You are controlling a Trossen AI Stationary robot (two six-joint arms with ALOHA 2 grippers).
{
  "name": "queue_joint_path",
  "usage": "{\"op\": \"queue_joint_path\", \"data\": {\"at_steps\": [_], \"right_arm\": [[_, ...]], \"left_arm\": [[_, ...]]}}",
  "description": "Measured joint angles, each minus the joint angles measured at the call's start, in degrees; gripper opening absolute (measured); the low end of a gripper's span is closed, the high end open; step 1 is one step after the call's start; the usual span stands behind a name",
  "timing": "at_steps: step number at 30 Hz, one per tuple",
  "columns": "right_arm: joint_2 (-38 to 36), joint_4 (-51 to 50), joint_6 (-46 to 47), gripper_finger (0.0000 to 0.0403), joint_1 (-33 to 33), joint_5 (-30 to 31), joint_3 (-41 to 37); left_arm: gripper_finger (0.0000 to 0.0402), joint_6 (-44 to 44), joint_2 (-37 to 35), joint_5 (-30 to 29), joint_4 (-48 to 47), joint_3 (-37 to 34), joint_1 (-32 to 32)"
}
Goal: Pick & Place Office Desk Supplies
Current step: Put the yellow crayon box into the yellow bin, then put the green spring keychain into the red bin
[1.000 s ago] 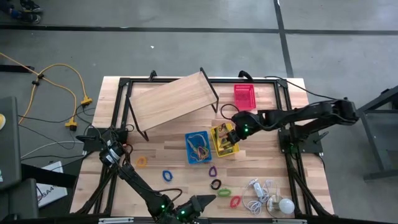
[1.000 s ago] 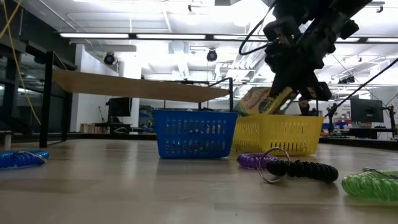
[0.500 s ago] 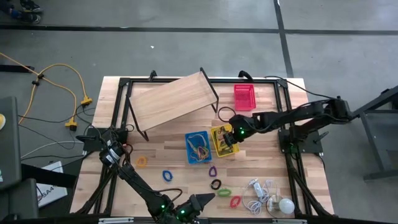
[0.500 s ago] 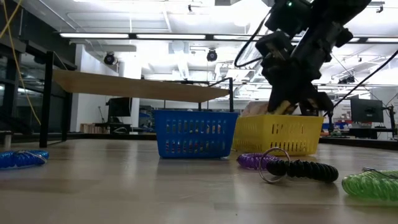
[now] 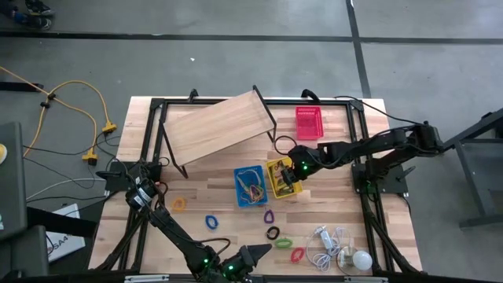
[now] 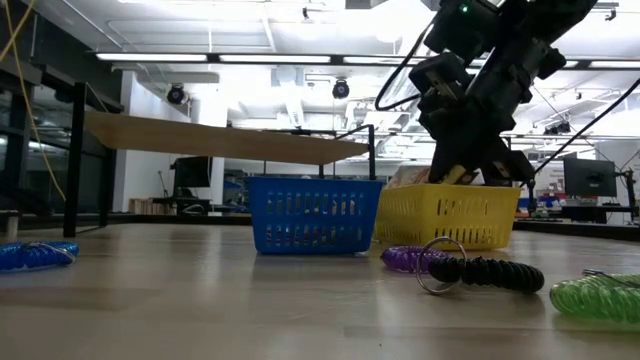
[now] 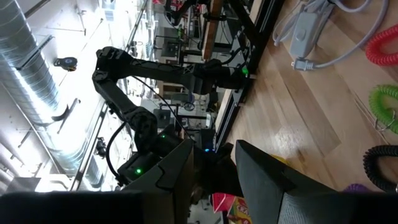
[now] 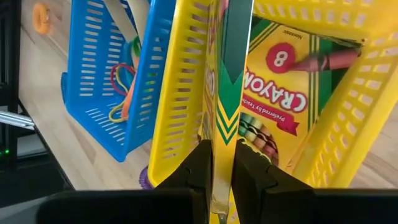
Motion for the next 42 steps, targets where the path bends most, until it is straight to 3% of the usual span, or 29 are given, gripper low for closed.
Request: {"op": "queue_joint_path", "data": {"at_steps": [8,22,34,42], "right_arm": [[0.0,-0.1,-1.2,0.0043,0.0,-0.1,0.0],[0.0,-0.9,-1.8,0.0144,0.0,-0.2,0.0],[-1.4,-3.9,-3.2,0.0152,-2.7,-4.8,0.0],[-4.4,-4.2,-3.8,0.0152,-3.9,-4.5,0.0]], "left_arm": [[0.0113,-0.1,0.0,0.0,0.0,0.0,0.0],[0.0113,-0.1,0.0,0.3,0.0,0.0,0.0],[0.0113,-0.1,0.0,0.6,0.0,0.0,0.0],[0.0113,-0.1,0.0,0.6,0.0,0.0,0.2]]}}
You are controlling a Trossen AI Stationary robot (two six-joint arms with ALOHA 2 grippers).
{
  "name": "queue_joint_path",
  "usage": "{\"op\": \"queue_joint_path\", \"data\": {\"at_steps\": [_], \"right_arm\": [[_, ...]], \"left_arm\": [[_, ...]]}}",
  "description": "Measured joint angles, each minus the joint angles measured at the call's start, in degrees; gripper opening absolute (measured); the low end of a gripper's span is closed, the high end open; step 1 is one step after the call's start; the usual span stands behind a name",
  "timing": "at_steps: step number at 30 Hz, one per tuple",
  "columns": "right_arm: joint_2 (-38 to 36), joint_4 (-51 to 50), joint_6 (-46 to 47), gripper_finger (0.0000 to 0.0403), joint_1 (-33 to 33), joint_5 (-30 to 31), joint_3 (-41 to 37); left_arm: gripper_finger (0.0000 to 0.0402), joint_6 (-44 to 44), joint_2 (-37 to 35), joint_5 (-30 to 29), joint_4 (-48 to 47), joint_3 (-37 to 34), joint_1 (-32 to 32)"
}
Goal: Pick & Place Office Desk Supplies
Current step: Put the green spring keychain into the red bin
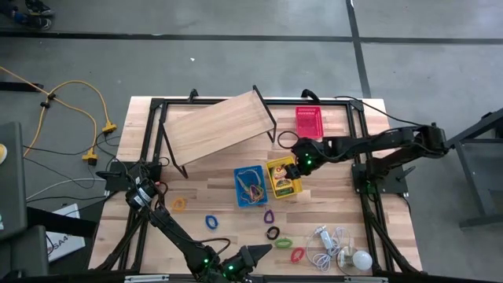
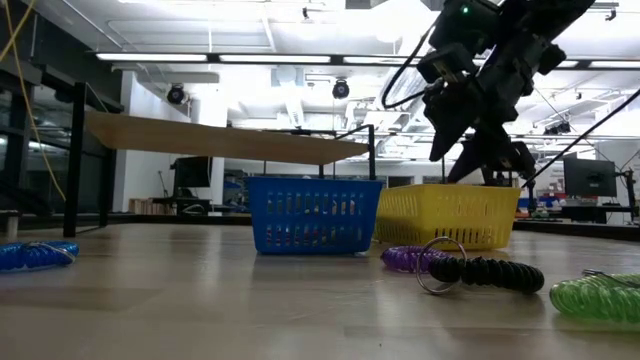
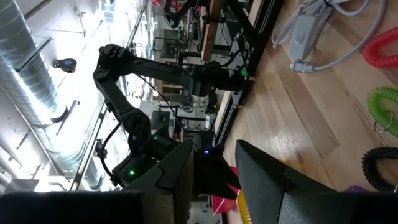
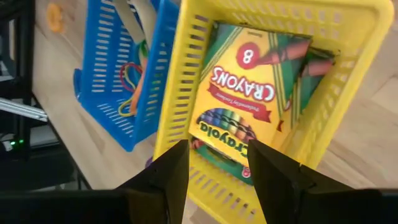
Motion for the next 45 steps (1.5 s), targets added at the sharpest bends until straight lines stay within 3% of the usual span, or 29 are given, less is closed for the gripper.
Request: {"op": "queue_joint_path", "data": {"at_steps": [9,16,25,32,35,39,45], "right_arm": [[-0.4,2.0,-2.8,0.0152,0.8,-2.3,0.0],[-5.1,3.6,-4.6,0.0152,3.6,-5.0,0.0],[-13.1,3.2,-7.5,0.0152,11.8,-3.2,0.0],[-13.7,2.3,-9.8,0.0152,20.1,1.2,0.0],[-13.7,0.9,-10.8,0.0152,23.2,4.3,0.0],[-13.7,0.7,-11.9,0.0152,27.1,8.0,0.0],[-12.9,2.7,-14.5,0.0152,32.9,13.2,0.0]], "left_arm": [[0.0113,-0.9,0.0,1.6,0.0,0.0,0.9],[0.0113,-2.9,0.0,2.2,0.0,0.0,2.5],[0.0113,-2.5,-0.9,5.1,-0.1,-0.1,4.0],[0.0113,-5.0,-5.9,4.3,0.0,-0.1,4.0],[0.0113,-9.6,-9.3,3.6,-3.5,-0.1,4.0],[0.0113,-22.3,-14.8,4.6,-18.4,-0.1,4.4],[0.0113,-52.9,-24.5,17.7,-46.7,0.0,6.5]]}}
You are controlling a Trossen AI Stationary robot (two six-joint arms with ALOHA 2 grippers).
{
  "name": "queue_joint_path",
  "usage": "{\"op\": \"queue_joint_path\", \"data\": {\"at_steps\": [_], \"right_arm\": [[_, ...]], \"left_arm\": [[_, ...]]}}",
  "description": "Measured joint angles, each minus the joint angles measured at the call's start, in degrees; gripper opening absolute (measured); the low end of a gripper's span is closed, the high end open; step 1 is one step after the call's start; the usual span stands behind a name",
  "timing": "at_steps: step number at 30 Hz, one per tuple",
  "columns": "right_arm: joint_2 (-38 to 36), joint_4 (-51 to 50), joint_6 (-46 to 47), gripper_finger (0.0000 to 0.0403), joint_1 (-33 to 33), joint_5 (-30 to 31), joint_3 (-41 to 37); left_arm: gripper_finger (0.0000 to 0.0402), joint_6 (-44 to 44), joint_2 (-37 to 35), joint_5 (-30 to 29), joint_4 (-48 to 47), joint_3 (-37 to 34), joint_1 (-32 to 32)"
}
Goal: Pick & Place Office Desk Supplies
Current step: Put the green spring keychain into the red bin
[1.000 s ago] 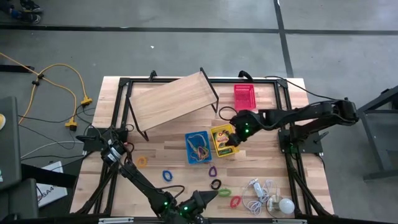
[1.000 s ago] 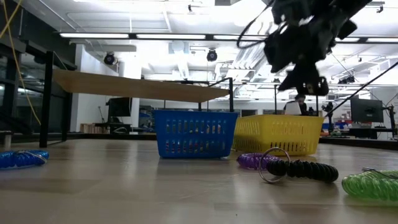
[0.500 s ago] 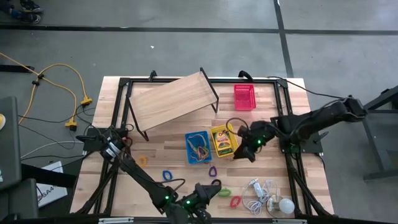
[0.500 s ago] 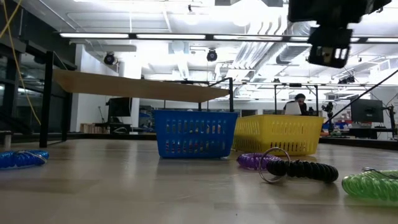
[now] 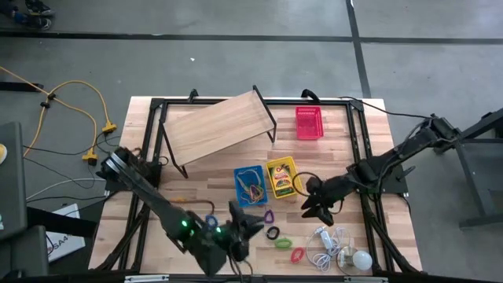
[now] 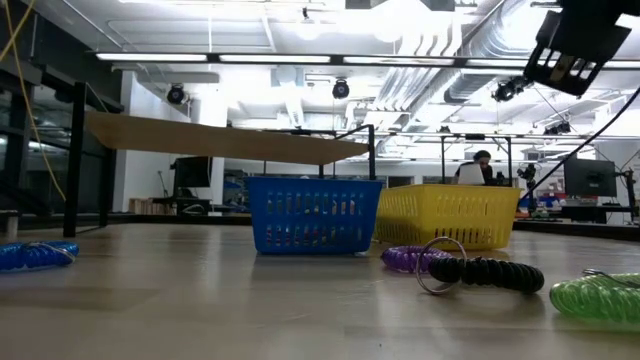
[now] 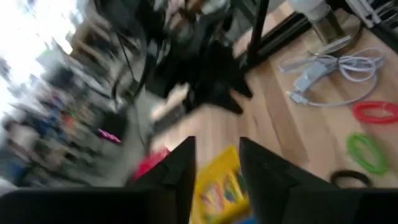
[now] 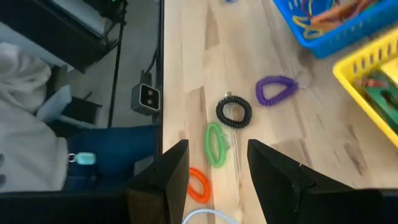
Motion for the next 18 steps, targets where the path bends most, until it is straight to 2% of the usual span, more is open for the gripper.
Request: {"op": "queue_joint_path", "data": {"at_steps": [3,8,12,18], "right_arm": [[1.1,2.7,-1.9,0.0152,2.4,2.2,0.0],[4.7,8.3,-6.4,0.0152,5.0,3.5,0.0],[8.5,12.4,-8.7,0.0152,5.7,3.6,0.0],[13.5,13.9,-9.4,0.0152,6.2,4.1,0.0]], "left_arm": [[0.0113,-11.2,-3.2,3.0,-9.8,0.0,1.2],[0.0113,-23.3,-5.6,3.4,-22.3,0.0,1.5],[0.0113,-29.8,-5.5,3.7,-29.8,0.0,0.8],[0.0113,-35.3,-5.5,3.8,-35.4,-1.9,0.5]]}}
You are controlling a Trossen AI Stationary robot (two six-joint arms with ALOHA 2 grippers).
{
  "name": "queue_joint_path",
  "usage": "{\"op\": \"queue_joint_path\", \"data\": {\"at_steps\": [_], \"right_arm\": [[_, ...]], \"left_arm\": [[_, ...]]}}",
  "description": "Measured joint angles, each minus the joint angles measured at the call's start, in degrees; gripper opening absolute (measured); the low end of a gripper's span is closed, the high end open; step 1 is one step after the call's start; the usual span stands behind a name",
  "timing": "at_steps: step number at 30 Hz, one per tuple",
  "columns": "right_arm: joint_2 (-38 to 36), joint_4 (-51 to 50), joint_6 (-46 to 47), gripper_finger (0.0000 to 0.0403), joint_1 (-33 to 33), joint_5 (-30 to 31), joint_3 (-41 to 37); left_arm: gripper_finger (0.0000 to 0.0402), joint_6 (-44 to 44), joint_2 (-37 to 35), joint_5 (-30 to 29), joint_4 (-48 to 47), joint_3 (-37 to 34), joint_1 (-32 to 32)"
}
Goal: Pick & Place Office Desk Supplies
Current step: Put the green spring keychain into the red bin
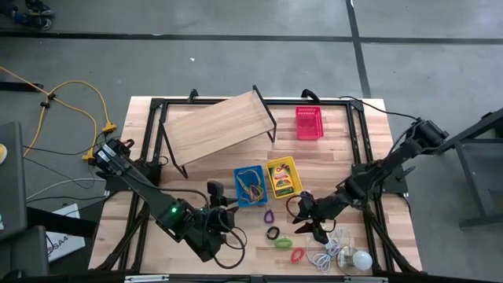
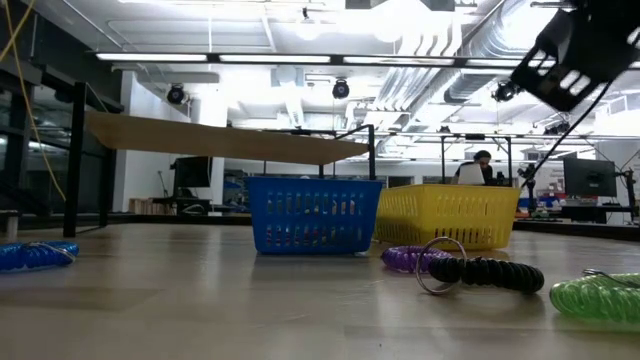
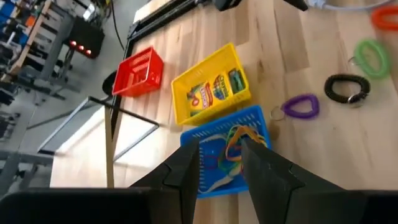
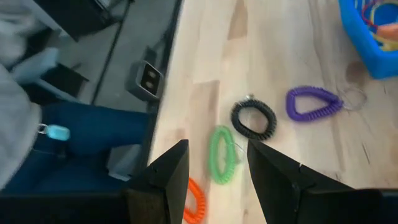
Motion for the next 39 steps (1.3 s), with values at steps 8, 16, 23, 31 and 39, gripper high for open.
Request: {"op": "queue_joint_path", "data": {"at_steps": [8,16,23,31,39], "right_arm": [[4.0,2.4,0.3,0.0152,3.4,2.6,0.0],[9.8,4.4,0.2,0.0152,7.5,3.5,3.3],[16.7,4.6,-6.0,0.0152,9.7,1.9,6.5],[20.3,4.5,-9.2,0.0152,8.2,2.1,9.4],[22.5,4.8,-10.5,0.0152,6.6,1.0,10.3]], "left_arm": [[0.0113,-2.2,0.0,5.5,2.1,-4.8,0.4],[0.0113,-4.8,0.0,6.6,6.5,-8.3,0.2],[0.0113,-4.8,0.0,6.7,8.4,-8.9,-0.1],[0.0113,-4.8,0.0,6.6,8.5,-8.9,-0.1],[0.0113,-4.8,0.0,6.6,8.6,-8.9,-0.1]]}}
